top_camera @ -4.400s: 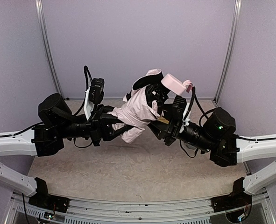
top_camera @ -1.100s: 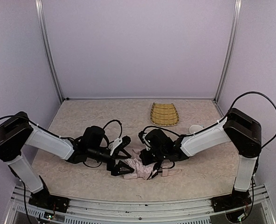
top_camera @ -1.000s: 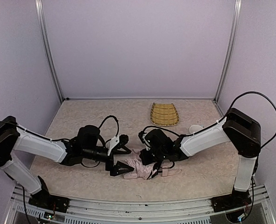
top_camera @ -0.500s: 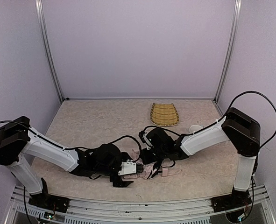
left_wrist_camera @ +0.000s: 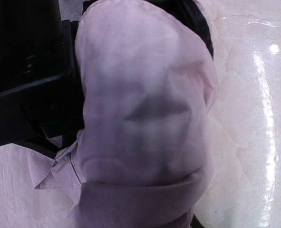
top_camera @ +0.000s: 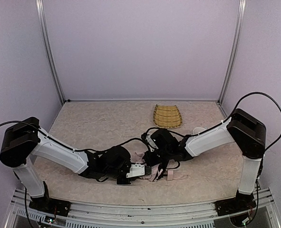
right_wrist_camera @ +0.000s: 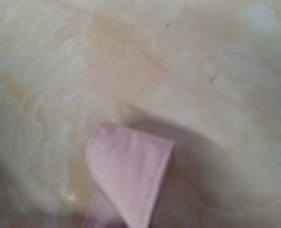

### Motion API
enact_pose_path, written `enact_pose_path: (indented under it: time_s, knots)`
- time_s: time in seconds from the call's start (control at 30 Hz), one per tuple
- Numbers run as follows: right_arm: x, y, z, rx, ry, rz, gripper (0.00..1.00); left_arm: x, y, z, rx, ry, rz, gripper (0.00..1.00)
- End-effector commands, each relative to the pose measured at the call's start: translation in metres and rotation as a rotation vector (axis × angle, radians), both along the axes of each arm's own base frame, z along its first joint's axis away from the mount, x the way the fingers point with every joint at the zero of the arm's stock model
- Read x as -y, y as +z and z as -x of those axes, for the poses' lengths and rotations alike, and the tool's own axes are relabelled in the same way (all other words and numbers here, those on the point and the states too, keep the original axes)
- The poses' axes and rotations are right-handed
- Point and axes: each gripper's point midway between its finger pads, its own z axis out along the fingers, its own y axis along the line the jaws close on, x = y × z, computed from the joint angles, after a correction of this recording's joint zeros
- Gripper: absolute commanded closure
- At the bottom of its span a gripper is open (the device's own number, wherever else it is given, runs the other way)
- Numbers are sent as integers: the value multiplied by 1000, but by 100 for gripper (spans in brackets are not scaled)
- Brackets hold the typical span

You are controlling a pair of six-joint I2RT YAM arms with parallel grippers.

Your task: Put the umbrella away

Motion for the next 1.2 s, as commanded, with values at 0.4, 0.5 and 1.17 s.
enact_pose_path:
  time_s: [0.4, 0.5, 1.17]
  knots:
    - [7, 196, -1, 206, 115, -335, 100, -12, -37, 10, -230, 87, -88, 100]
    - [13, 197, 5, 185, 99, -368, 100, -8, -28, 2, -295, 125, -9, 100]
    - [-4, 180, 57, 66, 243, -427, 100, -9, 15, -99, -724, 495, 451, 100]
